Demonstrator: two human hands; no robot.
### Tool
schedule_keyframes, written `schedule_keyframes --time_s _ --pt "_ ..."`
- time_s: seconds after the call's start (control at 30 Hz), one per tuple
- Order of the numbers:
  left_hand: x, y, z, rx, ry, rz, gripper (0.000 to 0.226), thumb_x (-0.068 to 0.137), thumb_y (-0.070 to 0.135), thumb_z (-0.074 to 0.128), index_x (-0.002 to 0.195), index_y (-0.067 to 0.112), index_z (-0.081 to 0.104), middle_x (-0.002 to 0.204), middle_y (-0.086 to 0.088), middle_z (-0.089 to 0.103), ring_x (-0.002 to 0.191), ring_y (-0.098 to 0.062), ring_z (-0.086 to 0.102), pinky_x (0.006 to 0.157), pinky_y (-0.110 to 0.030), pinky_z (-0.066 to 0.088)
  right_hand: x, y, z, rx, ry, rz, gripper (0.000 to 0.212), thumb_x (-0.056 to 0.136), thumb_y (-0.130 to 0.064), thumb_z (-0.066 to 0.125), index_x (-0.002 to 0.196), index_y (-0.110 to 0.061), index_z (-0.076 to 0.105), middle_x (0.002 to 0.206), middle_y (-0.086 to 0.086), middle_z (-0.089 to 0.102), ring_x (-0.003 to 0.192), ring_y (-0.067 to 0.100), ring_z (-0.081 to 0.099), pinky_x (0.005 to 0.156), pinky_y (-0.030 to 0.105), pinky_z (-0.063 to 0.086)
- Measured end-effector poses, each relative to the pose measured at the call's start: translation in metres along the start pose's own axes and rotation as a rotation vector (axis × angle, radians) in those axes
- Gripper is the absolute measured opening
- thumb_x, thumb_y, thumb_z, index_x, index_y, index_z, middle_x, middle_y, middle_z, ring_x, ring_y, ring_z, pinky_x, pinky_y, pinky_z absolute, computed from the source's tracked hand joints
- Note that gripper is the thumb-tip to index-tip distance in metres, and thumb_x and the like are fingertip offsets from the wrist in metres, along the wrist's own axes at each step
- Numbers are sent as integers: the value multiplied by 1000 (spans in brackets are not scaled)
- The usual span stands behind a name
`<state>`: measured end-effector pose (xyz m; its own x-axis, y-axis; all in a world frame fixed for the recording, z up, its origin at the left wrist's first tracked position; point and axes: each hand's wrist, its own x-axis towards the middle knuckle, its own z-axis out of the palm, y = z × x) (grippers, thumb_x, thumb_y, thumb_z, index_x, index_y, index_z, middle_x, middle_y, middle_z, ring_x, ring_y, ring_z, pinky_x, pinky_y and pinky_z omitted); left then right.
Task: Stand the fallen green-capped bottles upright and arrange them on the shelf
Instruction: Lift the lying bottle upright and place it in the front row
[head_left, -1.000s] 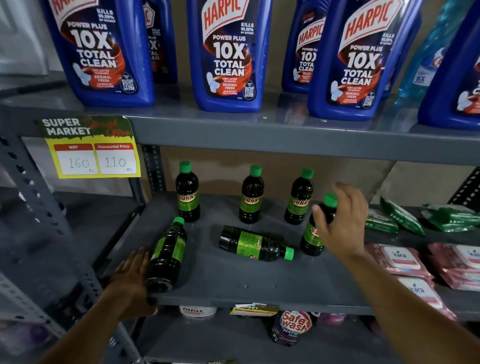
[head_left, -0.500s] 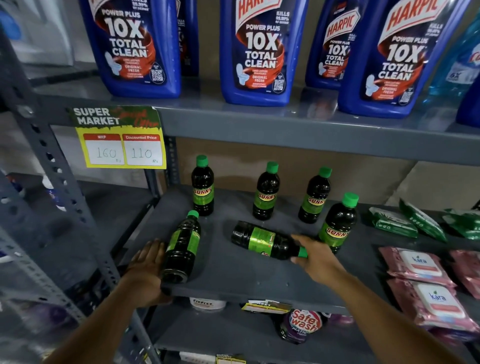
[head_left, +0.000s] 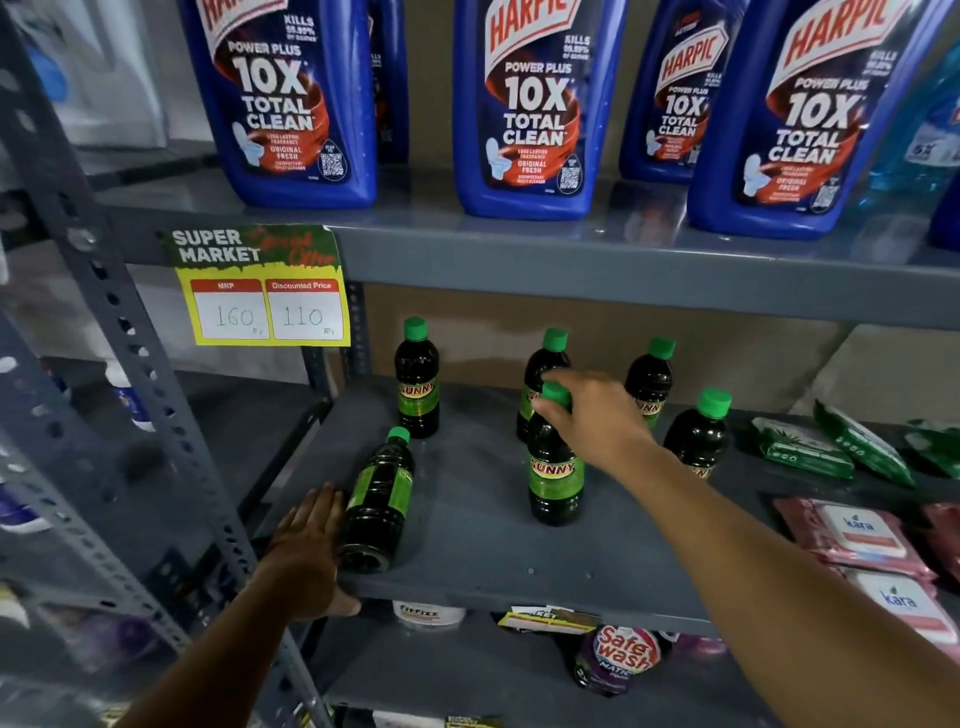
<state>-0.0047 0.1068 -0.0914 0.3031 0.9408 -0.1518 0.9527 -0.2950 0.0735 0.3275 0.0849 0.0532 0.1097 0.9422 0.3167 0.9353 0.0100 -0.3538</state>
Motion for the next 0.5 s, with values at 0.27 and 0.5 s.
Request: schedule_keyframes --time_s 0.27,0.5 --pt "-1 -1 -4 -20 6 0 141 55 65 74 146 9 -18 158 -10 -20 146 -25 -15 118 -38 -5 -18 12 12 170 83 128 55 78 -42 73 127 -25 54 115 11 55 107 32 57 89 39 48" --pt "-2 0 -4 -44 24 0 141 55 63 76 146 10 -18 158 -9 -19 146 -25 -15 119 -38 -4 -15 5 19 179 107 102 59 78 -45 72 130 -25 52 116 11 54 106 34 57 89 40 50"
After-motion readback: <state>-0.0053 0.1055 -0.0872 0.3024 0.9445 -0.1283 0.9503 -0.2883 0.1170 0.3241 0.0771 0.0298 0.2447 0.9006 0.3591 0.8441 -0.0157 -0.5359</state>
